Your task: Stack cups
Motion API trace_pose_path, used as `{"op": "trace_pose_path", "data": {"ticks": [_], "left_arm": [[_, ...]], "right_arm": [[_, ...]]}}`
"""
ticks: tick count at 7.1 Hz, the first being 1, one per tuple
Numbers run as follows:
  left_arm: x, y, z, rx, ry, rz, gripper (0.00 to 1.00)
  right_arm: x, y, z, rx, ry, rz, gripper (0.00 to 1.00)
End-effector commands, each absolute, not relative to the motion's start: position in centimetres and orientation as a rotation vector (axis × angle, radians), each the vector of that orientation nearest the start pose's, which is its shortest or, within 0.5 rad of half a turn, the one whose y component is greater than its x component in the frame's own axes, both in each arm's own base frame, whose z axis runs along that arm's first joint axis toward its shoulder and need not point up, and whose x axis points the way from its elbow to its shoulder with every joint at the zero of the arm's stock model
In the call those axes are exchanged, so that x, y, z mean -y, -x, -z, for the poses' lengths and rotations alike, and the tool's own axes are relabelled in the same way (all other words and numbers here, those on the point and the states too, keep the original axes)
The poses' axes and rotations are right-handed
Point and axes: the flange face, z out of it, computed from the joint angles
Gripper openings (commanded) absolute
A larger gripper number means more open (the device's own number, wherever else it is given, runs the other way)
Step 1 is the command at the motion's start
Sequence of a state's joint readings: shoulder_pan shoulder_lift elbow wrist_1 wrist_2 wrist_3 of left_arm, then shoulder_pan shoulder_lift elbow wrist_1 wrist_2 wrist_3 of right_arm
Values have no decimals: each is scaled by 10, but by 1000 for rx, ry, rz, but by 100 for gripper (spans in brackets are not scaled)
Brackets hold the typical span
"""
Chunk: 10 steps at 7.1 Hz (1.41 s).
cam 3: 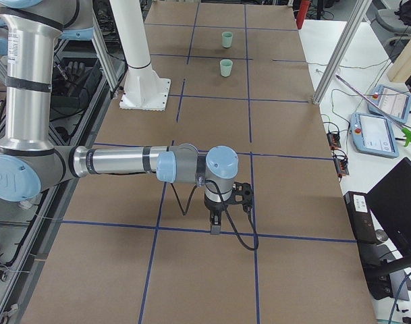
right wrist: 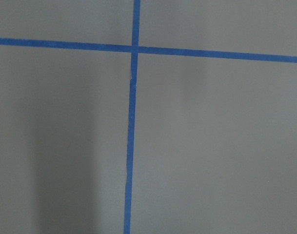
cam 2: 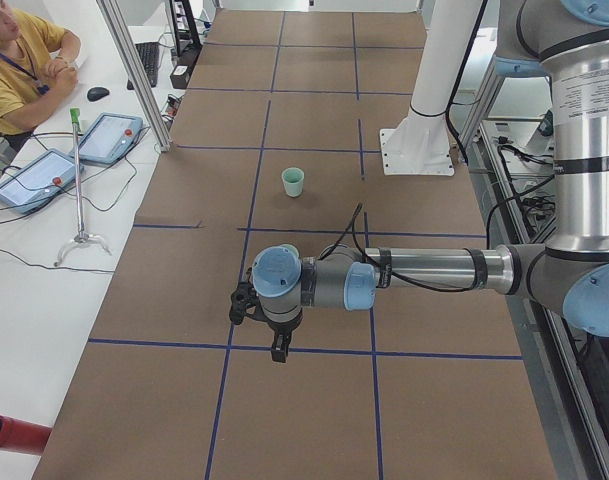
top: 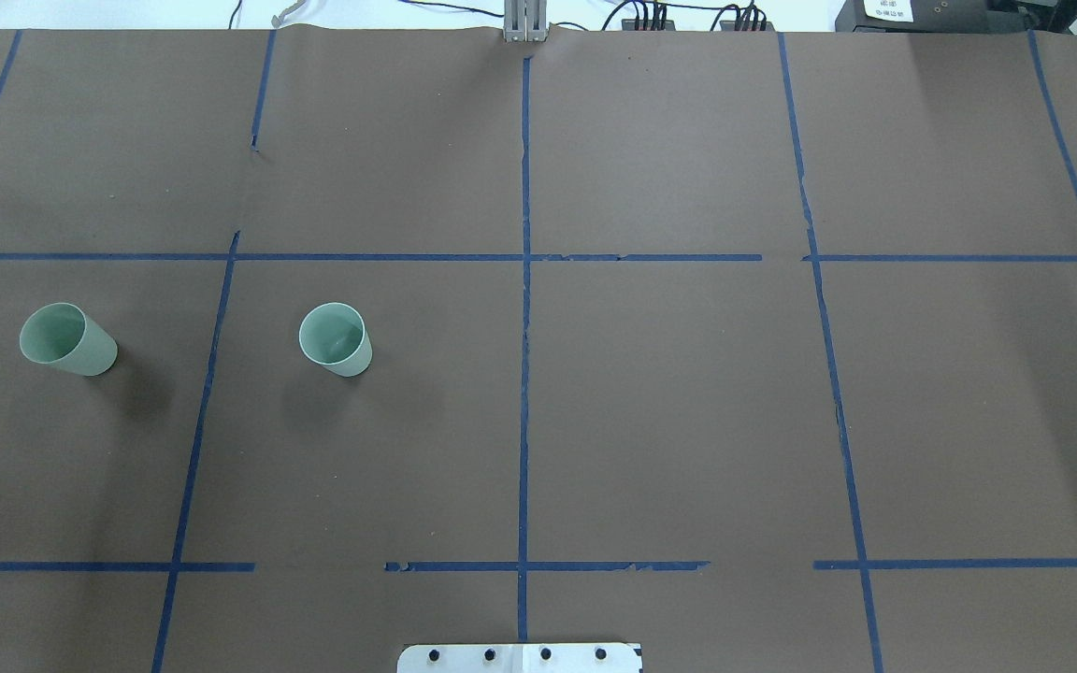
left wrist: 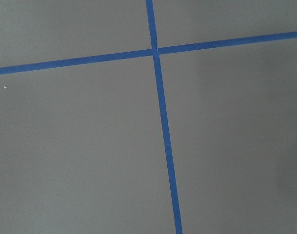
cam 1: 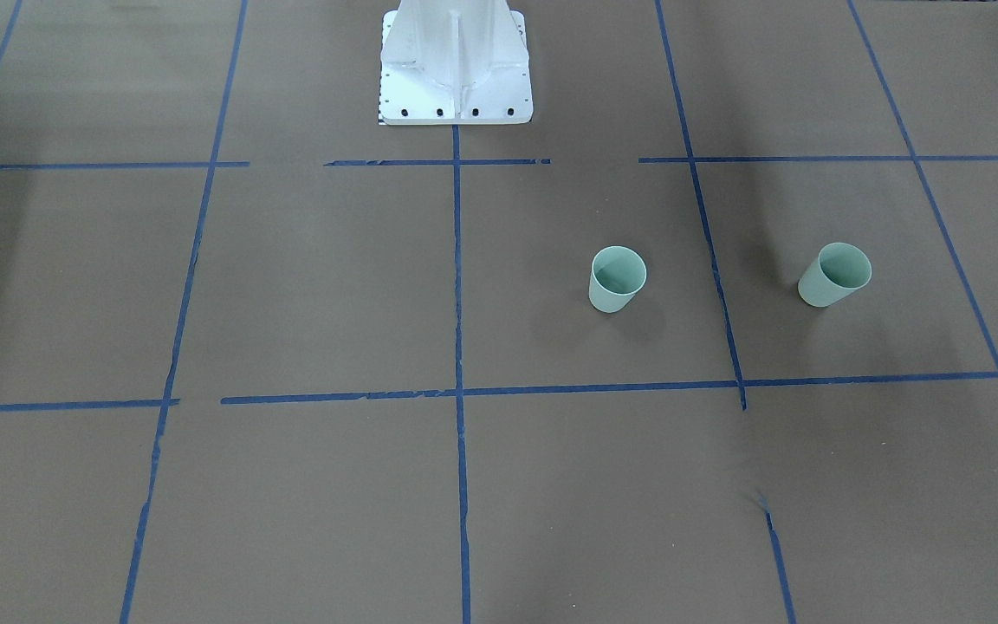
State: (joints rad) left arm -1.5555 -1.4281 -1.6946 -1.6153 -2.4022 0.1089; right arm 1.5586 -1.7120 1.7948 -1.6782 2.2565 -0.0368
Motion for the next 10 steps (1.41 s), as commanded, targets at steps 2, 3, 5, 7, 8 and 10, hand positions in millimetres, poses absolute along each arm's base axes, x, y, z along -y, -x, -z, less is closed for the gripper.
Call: {"op": "trace_pose_path", "data": {"ticks": [2, 3, 5, 7, 8, 10], "left_arm": [[440, 52, -649, -836, -88, -136, 100], [446, 52, -637, -834, -177, -176, 100], [455, 40, -620, -843, -220, -142, 100], [476, -14, -589, -885, -173, -25, 100], [478, -56, -578, -917, -144, 4, 100], [484, -110, -563, -917, -113, 39, 100]], "right_arm": [[430, -66, -630, 686, 15, 37, 100], [430, -66, -630, 686, 15, 37, 100], [430, -66, -630, 686, 15, 37, 100], [430, -66, -630, 686, 15, 37, 100], [430, -65, -630, 686, 15, 39, 100], [430, -65, -630, 686, 15, 39, 100]]}}
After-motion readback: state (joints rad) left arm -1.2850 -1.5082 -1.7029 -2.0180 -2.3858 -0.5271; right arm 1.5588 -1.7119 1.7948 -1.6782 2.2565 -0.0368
